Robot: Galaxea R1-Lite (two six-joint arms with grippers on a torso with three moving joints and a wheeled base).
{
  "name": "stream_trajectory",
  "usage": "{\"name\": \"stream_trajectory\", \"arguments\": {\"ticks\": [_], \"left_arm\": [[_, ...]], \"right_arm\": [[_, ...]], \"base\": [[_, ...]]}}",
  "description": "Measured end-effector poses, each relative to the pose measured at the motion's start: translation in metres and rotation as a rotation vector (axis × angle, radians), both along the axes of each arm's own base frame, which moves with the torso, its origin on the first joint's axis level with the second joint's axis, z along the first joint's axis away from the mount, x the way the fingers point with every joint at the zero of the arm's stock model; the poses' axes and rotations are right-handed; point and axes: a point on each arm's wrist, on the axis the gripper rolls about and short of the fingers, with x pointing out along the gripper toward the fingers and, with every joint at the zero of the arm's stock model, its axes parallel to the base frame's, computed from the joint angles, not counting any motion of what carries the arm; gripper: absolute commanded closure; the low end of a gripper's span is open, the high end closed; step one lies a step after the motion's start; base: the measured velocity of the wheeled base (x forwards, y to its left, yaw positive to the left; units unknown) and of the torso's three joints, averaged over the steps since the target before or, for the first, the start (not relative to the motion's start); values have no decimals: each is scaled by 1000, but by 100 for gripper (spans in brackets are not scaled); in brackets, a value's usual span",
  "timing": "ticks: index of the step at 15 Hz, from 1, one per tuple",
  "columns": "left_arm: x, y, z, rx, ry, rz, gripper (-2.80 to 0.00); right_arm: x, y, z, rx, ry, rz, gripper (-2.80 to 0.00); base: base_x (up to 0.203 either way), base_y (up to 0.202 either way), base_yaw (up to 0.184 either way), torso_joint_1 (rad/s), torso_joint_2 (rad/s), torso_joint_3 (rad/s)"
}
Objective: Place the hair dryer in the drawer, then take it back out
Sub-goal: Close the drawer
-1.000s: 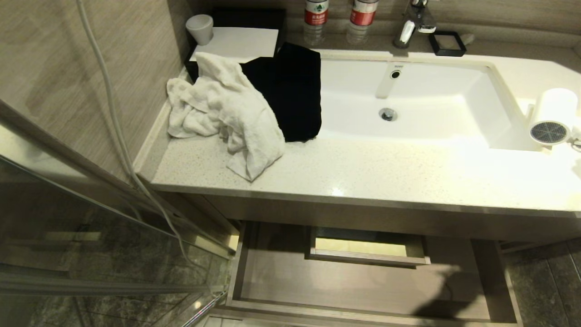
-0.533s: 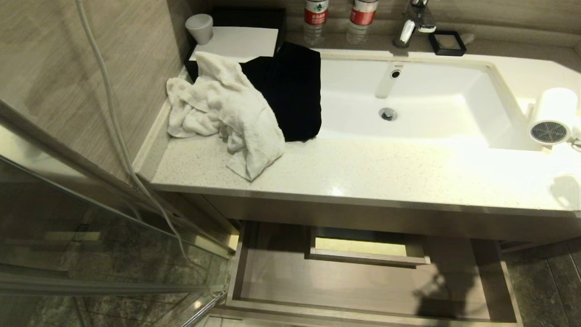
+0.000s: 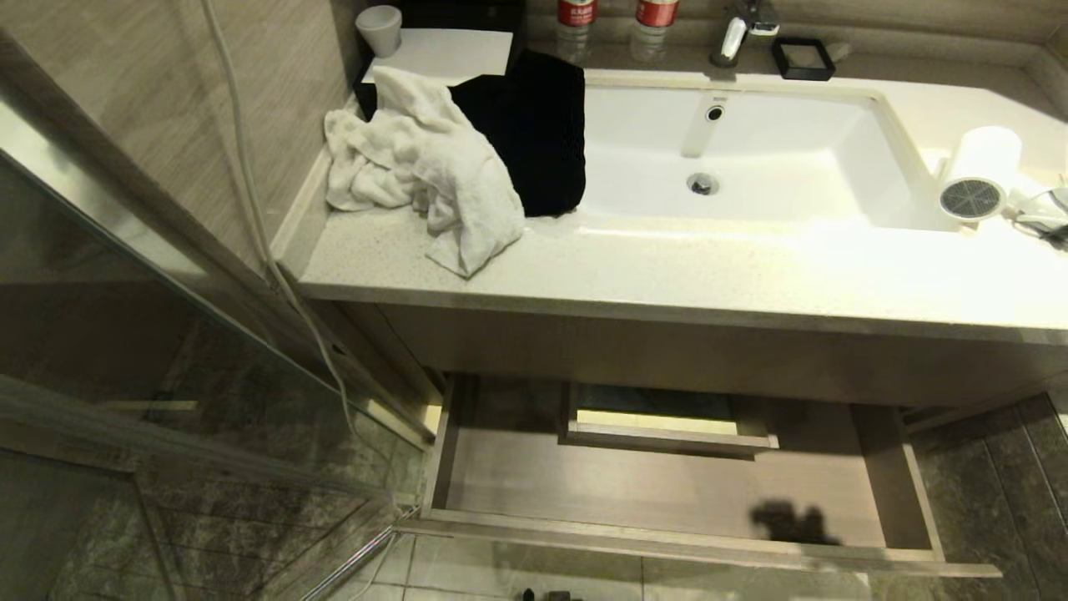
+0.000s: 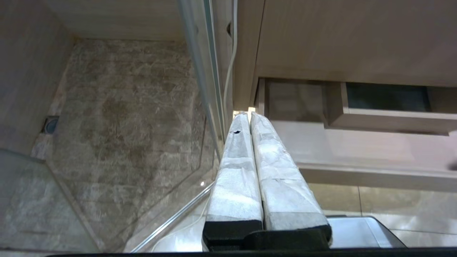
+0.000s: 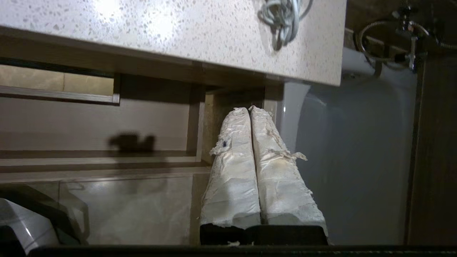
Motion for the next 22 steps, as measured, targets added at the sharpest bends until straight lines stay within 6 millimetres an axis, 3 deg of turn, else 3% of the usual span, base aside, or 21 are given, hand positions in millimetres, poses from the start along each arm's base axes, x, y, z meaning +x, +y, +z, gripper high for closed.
{"name": "stream_trajectory", "arguments": {"ticks": [5,14,22], "left_arm": [[0,0,0,0,0,0,0],[0,0,0,0,0,0,0],[0,0,0,0,0,0,0]], "right_arm": [[-22,29,-14,8,-14,-127,0],[-44,48,-24,16,-28,-127,0],[-59,65,-30,34,-5,-77,0]], "base": [[0,0,0,-264,11,-252],[0,0,0,-206,-76,-283],[0,0,0,-177,268,87]]}}
